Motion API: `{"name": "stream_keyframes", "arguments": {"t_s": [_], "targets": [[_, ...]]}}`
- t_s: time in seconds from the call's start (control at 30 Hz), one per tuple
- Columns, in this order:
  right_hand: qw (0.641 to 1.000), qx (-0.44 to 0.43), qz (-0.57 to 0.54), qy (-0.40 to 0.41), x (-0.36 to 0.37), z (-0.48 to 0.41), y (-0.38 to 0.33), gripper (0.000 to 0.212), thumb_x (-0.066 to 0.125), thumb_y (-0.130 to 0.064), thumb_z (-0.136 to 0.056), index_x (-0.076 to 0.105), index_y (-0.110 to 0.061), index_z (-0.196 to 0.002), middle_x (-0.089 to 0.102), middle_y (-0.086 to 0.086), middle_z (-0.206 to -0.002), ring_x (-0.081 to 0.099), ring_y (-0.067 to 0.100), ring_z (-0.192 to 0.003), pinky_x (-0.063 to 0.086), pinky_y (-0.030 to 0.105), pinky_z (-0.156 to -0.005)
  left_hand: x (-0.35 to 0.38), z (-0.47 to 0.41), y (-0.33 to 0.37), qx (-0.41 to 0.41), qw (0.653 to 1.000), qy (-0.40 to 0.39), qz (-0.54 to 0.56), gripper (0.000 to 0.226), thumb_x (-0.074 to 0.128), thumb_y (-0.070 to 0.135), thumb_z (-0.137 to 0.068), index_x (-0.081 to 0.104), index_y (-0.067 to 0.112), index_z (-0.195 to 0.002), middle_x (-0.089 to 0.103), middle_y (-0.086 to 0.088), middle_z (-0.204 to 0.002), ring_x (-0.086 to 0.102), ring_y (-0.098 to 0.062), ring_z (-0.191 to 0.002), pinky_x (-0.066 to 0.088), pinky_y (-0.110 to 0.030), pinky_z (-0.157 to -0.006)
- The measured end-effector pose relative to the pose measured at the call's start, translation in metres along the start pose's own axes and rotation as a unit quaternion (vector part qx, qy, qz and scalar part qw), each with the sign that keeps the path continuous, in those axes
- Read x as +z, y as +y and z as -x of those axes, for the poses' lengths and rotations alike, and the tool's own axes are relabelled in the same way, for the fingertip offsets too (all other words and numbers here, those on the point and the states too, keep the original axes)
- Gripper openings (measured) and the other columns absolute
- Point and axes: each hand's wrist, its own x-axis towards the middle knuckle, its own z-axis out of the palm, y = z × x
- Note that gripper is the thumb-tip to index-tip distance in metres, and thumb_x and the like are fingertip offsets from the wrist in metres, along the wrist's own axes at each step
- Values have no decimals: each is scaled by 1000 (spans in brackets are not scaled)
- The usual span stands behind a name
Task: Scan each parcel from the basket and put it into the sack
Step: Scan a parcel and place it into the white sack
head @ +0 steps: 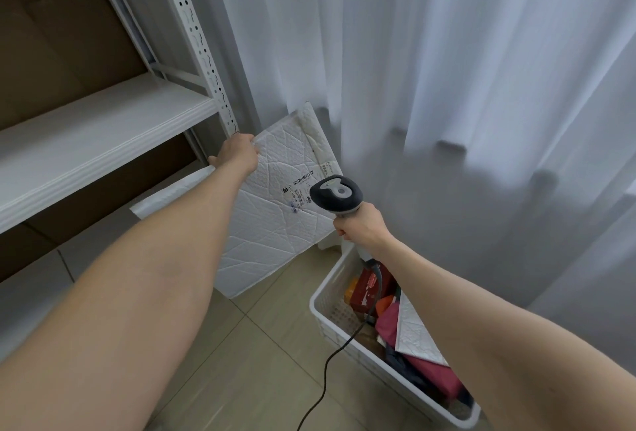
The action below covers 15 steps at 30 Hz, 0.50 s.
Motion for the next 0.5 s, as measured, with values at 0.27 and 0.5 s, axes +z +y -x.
{"name": "stream_keyframes", "arguments": {"t_s": [0.27, 0.5], "targets": [[953, 139, -269, 18, 28, -7, 11, 18, 65, 3, -83, 60, -6, -97, 55, 11, -77, 51, 22, -64, 48, 33, -58, -2, -11, -61, 2, 999, -24, 39, 24, 41, 25, -99, 59, 16, -111, 60, -9, -113, 57, -31, -101, 43, -34, -80], [927, 239, -283, 55, 75, 10, 39, 37, 69, -3, -81, 52, -6, -113, 62, 18, -110, 60, 36, -105, 48, 50, -99, 8, -12, -136, -108, 966, 2, 235, 33, 41, 12, -97, 58, 3, -124, 59, -17, -125, 56, -34, -112, 45, -36, -92]]}}
